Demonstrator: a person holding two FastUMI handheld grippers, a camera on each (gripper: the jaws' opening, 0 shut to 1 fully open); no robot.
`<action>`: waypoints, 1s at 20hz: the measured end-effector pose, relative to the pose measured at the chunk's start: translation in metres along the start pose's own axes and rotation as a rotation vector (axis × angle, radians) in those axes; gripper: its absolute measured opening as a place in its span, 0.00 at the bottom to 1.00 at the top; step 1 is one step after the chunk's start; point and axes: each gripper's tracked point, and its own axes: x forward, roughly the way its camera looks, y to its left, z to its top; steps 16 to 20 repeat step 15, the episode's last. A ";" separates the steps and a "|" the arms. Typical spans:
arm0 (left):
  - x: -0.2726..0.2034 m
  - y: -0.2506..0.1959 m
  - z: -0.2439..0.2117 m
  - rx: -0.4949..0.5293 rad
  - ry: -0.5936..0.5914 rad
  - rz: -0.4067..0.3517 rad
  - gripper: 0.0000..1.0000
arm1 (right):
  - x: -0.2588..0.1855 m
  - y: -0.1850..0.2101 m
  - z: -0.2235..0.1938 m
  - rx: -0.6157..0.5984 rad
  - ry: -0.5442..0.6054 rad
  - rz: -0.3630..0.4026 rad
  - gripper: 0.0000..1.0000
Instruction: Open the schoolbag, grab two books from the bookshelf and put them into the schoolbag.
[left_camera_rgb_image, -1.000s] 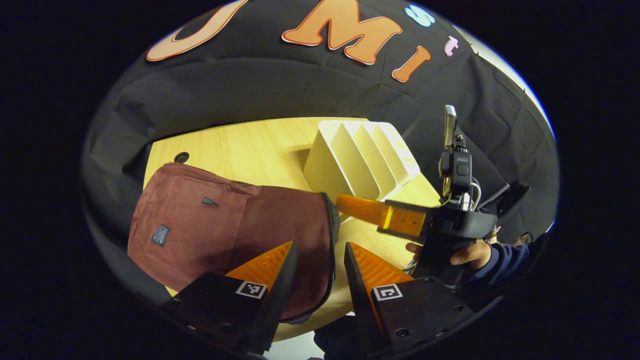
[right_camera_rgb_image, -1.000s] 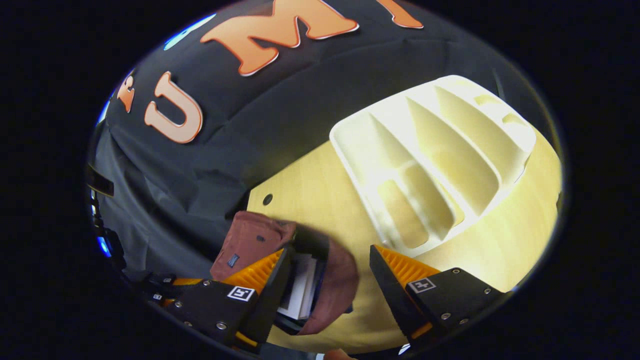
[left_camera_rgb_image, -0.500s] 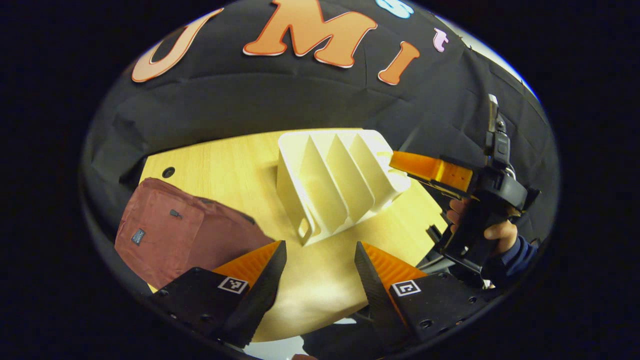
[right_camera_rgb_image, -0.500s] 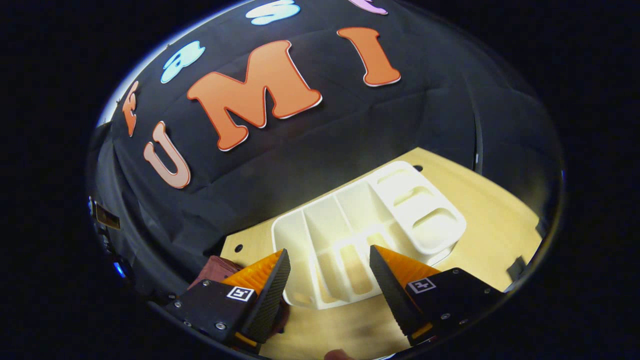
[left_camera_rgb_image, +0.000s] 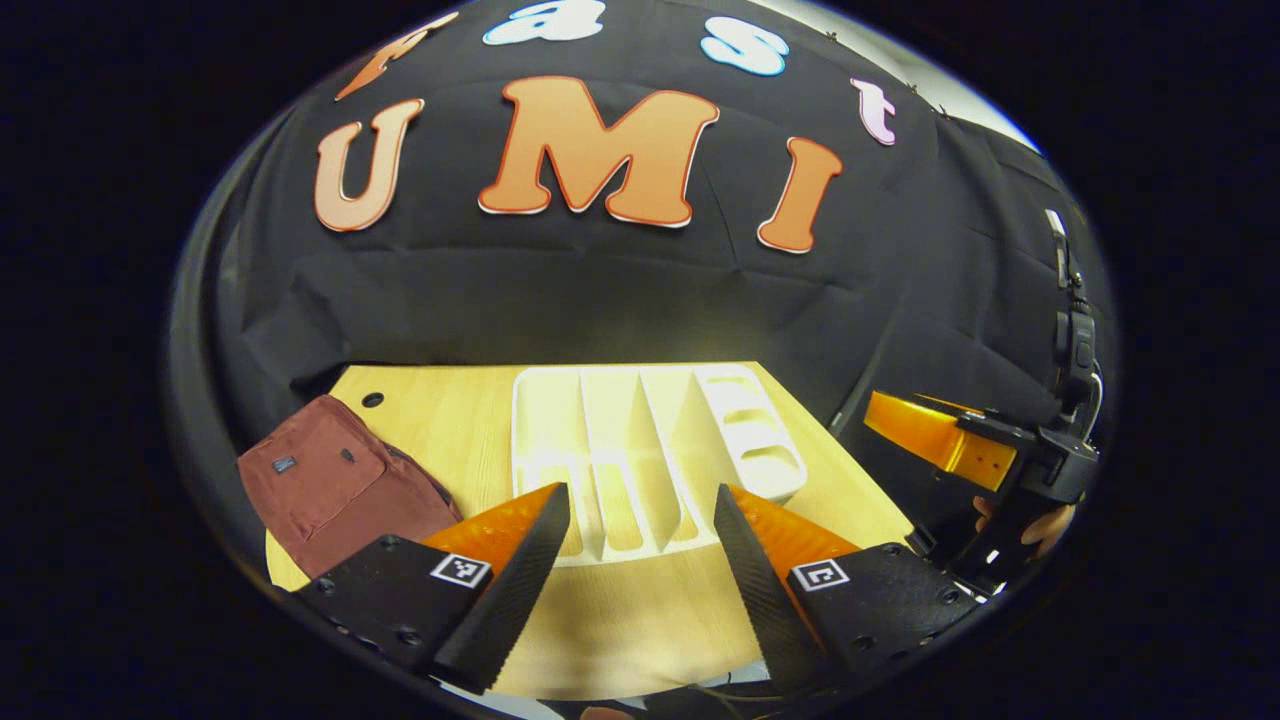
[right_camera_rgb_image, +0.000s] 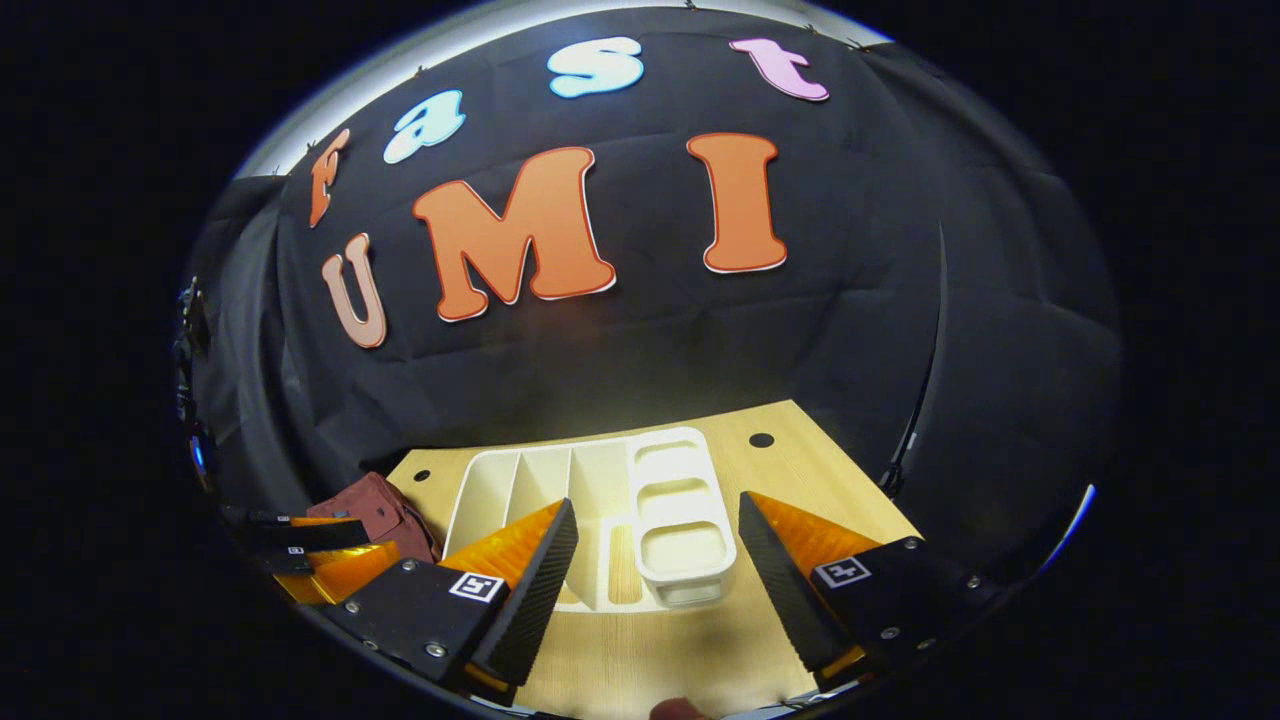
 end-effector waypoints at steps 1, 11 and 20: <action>-0.006 -0.008 0.004 0.002 -0.027 0.008 0.95 | -0.002 0.002 0.002 -0.005 -0.003 0.016 0.97; -0.034 -0.007 0.047 0.003 -0.268 0.141 0.98 | -0.017 0.044 0.018 -0.041 -0.086 0.095 0.97; -0.047 0.013 0.064 -0.005 -0.370 0.186 0.98 | -0.022 0.065 0.024 -0.072 -0.128 0.110 0.97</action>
